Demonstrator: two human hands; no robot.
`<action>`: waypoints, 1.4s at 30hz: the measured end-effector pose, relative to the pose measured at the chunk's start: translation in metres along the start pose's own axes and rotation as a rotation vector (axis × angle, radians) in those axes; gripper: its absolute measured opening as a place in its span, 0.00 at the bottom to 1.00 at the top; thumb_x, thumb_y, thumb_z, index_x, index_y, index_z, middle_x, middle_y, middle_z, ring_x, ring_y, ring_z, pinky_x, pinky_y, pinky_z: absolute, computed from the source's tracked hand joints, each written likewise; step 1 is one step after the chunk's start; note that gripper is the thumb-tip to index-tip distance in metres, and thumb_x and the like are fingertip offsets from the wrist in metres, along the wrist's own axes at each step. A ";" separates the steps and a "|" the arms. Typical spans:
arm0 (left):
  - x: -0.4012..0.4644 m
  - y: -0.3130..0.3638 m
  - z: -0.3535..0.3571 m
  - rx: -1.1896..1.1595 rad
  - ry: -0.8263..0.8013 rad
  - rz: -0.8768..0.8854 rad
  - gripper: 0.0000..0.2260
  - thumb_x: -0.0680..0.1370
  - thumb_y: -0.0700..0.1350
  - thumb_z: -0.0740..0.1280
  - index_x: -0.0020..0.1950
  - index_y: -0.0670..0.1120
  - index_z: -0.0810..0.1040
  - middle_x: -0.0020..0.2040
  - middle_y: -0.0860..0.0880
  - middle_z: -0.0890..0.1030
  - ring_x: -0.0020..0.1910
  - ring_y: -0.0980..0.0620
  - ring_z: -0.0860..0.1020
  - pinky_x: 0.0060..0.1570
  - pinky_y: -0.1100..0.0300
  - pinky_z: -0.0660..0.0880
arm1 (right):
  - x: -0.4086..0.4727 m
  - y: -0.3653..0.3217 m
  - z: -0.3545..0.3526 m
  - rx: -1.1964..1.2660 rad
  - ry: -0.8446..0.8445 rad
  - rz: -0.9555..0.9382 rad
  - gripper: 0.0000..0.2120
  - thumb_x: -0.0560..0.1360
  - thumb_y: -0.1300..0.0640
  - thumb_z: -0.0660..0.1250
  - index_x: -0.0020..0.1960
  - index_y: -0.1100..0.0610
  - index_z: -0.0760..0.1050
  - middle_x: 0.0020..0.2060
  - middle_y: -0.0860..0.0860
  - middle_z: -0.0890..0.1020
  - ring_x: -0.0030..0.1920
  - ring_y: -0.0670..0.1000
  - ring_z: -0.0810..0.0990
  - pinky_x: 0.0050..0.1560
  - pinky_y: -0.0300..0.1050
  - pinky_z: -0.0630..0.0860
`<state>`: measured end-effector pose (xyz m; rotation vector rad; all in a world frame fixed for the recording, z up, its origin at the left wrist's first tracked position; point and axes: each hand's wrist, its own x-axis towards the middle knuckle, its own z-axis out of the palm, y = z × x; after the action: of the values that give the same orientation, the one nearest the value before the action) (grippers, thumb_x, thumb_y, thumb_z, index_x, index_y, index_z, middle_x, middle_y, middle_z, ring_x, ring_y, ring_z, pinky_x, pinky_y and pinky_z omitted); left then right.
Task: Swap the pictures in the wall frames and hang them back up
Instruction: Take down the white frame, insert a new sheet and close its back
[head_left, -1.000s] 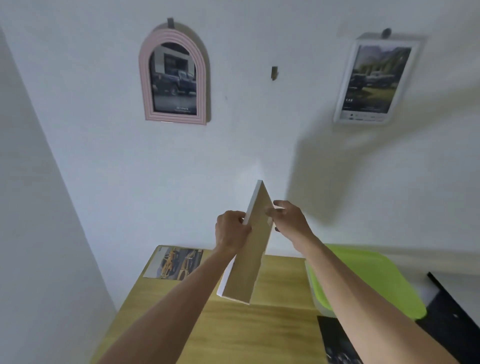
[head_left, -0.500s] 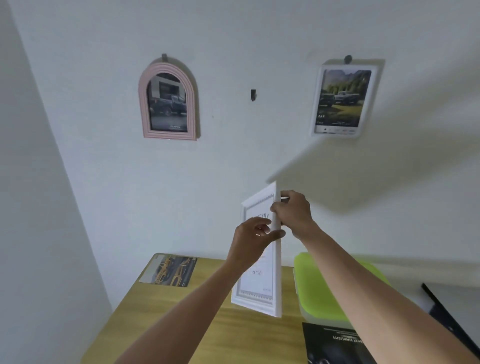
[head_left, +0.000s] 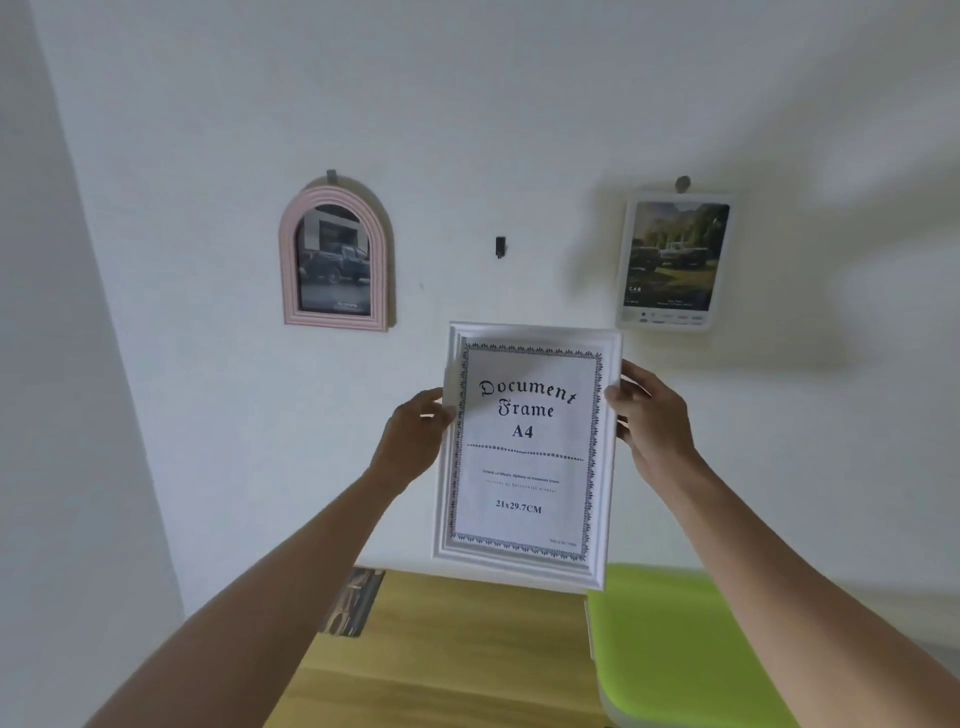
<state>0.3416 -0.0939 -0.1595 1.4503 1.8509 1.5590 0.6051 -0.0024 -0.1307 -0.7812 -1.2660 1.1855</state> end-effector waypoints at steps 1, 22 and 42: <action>0.005 0.005 -0.004 -0.050 -0.012 0.049 0.10 0.80 0.45 0.65 0.61 0.50 0.80 0.49 0.56 0.83 0.44 0.60 0.81 0.48 0.61 0.73 | 0.006 -0.002 0.003 0.018 0.001 -0.008 0.16 0.77 0.66 0.68 0.56 0.46 0.80 0.48 0.50 0.86 0.50 0.55 0.81 0.52 0.56 0.77; 0.190 0.024 -0.043 0.050 0.058 0.142 0.09 0.76 0.44 0.69 0.56 0.47 0.77 0.42 0.49 0.82 0.41 0.48 0.82 0.45 0.47 0.82 | 0.158 -0.016 0.100 -0.344 0.102 -0.304 0.19 0.78 0.63 0.68 0.66 0.49 0.77 0.47 0.48 0.83 0.47 0.46 0.81 0.52 0.45 0.78; 0.250 -0.005 -0.017 -0.013 0.061 0.214 0.05 0.77 0.45 0.70 0.51 0.47 0.79 0.40 0.53 0.81 0.40 0.47 0.81 0.48 0.54 0.79 | 0.195 0.009 0.112 -0.316 0.209 -0.351 0.22 0.77 0.63 0.69 0.54 0.34 0.79 0.40 0.40 0.83 0.43 0.40 0.81 0.57 0.42 0.75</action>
<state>0.2179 0.1055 -0.0715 1.6589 1.7635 1.7270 0.4749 0.1670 -0.0611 -0.8447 -1.3644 0.6131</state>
